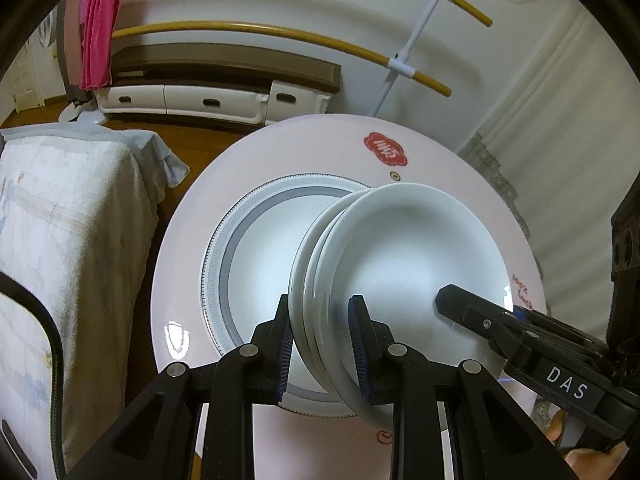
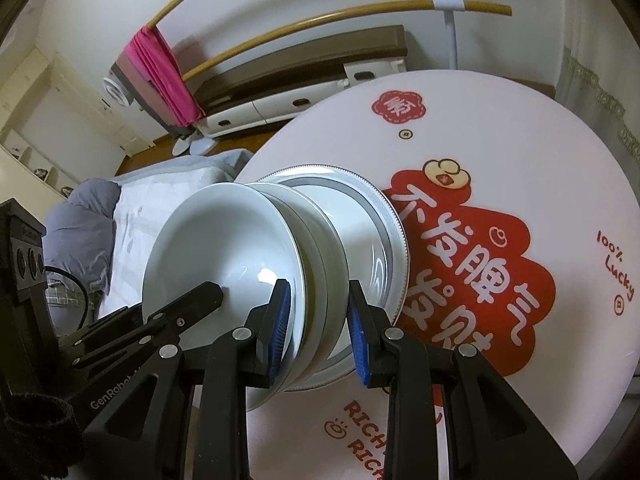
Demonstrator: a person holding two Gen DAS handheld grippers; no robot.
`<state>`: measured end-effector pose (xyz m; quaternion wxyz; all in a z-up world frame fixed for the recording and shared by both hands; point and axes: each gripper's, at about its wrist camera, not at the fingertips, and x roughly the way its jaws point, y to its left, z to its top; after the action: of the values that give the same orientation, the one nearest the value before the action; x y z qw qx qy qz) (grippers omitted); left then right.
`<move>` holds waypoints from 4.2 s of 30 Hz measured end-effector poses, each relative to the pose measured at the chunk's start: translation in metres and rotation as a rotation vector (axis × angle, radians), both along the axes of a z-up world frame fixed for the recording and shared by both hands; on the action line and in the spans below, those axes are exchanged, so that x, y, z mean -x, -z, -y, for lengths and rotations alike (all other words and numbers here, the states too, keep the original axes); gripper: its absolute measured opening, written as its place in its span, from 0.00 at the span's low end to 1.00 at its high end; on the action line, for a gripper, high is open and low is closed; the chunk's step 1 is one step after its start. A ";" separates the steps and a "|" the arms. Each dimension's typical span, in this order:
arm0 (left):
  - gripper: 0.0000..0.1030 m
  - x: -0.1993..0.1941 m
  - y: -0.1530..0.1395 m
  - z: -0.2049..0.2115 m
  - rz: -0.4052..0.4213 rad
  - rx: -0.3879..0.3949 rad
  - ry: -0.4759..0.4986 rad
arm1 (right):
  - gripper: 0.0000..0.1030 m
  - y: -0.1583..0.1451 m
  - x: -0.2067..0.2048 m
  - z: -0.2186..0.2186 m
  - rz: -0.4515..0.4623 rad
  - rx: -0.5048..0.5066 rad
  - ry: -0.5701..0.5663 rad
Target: Organize plates and bowls
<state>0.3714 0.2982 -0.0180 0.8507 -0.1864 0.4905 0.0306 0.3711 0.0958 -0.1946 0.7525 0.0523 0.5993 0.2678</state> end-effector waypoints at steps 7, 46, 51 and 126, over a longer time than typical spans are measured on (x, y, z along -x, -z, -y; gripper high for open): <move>0.22 -0.016 0.013 -0.006 -0.024 0.009 0.002 | 0.27 0.008 -0.006 -0.006 -0.025 0.020 -0.017; 0.71 0.062 -0.025 -0.016 0.231 -0.016 -0.175 | 0.66 -0.052 0.005 0.021 0.152 -0.087 -0.024; 0.79 0.111 -0.039 0.013 0.340 -0.088 -0.189 | 0.82 -0.083 0.037 0.059 0.277 -0.108 0.003; 0.99 0.407 0.031 0.201 0.886 -0.320 0.078 | 1.00 -0.159 0.334 0.225 0.871 -0.018 0.368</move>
<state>-0.0355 0.0977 -0.0494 0.9966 -0.0292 0.0761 -0.0088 0.0369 -0.1296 -0.0354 0.9684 0.0468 0.2062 0.1321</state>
